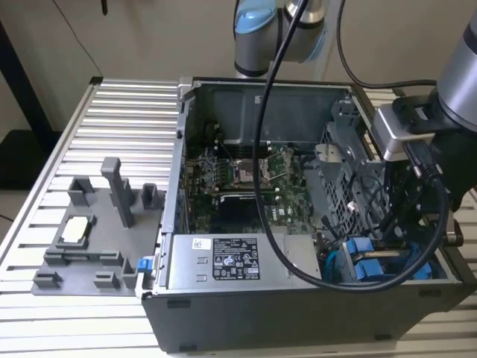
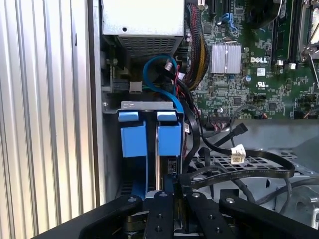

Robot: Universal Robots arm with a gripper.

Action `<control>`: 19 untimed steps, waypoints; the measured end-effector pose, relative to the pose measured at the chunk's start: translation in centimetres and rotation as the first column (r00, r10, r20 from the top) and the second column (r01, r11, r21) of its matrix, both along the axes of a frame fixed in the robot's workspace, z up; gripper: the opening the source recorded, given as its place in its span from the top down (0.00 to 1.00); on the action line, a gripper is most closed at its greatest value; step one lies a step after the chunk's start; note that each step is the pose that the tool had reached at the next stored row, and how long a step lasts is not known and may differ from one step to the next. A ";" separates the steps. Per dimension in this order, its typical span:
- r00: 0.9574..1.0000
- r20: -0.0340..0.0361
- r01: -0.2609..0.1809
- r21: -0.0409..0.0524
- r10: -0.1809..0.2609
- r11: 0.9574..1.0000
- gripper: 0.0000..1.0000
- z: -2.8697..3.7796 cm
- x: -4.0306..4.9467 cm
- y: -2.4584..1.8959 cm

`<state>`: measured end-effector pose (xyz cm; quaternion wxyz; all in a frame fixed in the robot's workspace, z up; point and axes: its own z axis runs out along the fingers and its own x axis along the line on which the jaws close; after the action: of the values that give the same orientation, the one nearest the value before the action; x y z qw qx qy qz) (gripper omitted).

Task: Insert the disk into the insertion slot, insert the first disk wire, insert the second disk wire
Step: 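Insert the second disk wire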

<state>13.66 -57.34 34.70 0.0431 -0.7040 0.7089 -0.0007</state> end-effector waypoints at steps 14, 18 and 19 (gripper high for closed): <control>0.999 -0.004 0.033 0.001 -0.033 0.999 0.84 -0.56 0.13 0.00; 0.999 -0.010 0.033 0.001 -0.033 0.999 0.84 -0.51 0.15 0.00; 0.999 -0.012 0.033 0.001 -0.033 0.999 0.84 -0.50 0.14 0.00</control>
<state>13.80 -57.34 34.19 0.0394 -0.6922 0.7206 0.0034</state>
